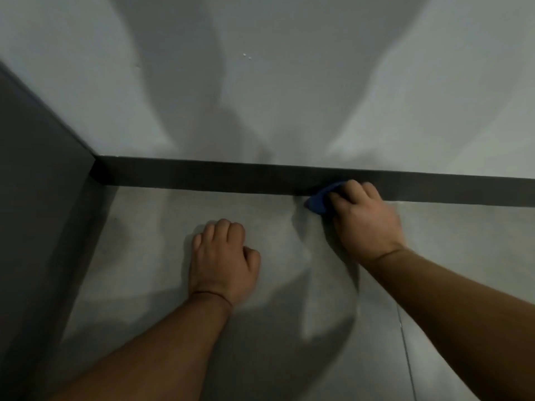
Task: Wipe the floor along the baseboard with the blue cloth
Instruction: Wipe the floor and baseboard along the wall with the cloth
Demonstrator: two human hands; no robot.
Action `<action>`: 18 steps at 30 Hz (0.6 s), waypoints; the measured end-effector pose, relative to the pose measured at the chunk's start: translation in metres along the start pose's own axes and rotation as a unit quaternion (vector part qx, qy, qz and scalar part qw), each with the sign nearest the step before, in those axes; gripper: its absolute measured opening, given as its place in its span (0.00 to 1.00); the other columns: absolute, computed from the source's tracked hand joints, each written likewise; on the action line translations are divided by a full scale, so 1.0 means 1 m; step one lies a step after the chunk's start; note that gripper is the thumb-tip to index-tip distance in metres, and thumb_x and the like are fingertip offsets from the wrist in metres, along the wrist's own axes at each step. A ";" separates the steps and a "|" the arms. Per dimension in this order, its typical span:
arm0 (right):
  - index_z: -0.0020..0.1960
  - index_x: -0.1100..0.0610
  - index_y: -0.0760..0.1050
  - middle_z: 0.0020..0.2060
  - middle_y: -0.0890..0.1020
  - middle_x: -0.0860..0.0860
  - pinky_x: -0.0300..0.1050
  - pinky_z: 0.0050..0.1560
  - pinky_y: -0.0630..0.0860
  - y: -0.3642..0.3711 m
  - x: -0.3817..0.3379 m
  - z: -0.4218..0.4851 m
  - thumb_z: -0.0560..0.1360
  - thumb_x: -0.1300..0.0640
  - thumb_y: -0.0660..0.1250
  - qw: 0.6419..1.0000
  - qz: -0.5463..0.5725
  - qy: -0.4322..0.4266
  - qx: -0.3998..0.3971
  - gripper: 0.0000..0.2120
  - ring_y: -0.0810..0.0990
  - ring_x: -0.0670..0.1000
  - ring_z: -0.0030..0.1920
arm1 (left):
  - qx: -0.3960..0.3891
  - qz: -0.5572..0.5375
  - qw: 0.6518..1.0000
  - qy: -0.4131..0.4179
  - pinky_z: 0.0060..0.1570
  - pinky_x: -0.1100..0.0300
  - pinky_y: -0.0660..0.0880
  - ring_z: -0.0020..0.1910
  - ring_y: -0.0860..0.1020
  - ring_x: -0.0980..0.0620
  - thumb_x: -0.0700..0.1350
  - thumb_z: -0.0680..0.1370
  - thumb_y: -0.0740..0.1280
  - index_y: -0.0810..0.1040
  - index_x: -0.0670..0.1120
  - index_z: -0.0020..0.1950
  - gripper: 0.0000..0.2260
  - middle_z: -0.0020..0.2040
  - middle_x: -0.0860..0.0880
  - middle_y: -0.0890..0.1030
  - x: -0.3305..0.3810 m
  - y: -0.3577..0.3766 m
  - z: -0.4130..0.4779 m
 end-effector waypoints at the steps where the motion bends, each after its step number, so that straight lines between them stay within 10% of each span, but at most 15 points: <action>1: 0.60 0.58 0.81 0.55 0.77 0.58 0.54 0.36 0.79 -0.002 -0.012 0.002 0.75 0.58 0.69 0.999 0.024 -0.024 0.010 0.14 0.74 0.62 0.52 | -0.002 0.005 1.000 0.000 0.47 0.50 0.65 0.45 0.70 0.46 0.51 0.71 0.60 0.71 0.49 0.46 0.07 0.44 0.48 0.72 0.000 0.000 0.000; 6: 0.68 0.52 0.76 0.63 0.74 0.57 0.55 0.51 0.77 0.005 -0.084 0.024 0.79 0.52 0.64 0.985 0.082 -0.143 -0.047 0.18 0.72 0.62 0.61 | -0.009 0.016 1.000 0.008 0.47 0.48 0.67 0.47 0.72 0.43 0.52 0.71 0.59 0.72 0.48 0.46 0.10 0.45 0.45 0.74 0.002 -0.002 0.001; 18: 0.78 0.43 0.63 0.66 0.67 0.55 0.58 0.61 0.77 0.026 0.016 -0.004 0.79 0.52 0.62 0.988 0.075 0.009 -0.137 0.28 0.67 0.61 0.64 | 0.006 -0.014 1.000 0.008 0.48 0.47 0.67 0.46 0.72 0.41 0.49 0.70 0.60 0.72 0.47 0.45 0.08 0.44 0.45 0.73 0.001 -0.005 -0.001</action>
Point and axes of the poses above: each hand's wrist, its own z-axis towards the middle knuckle, its own y-axis out of the palm, x = y × z, the point moved 3 cm from there along z, towards the middle knuckle
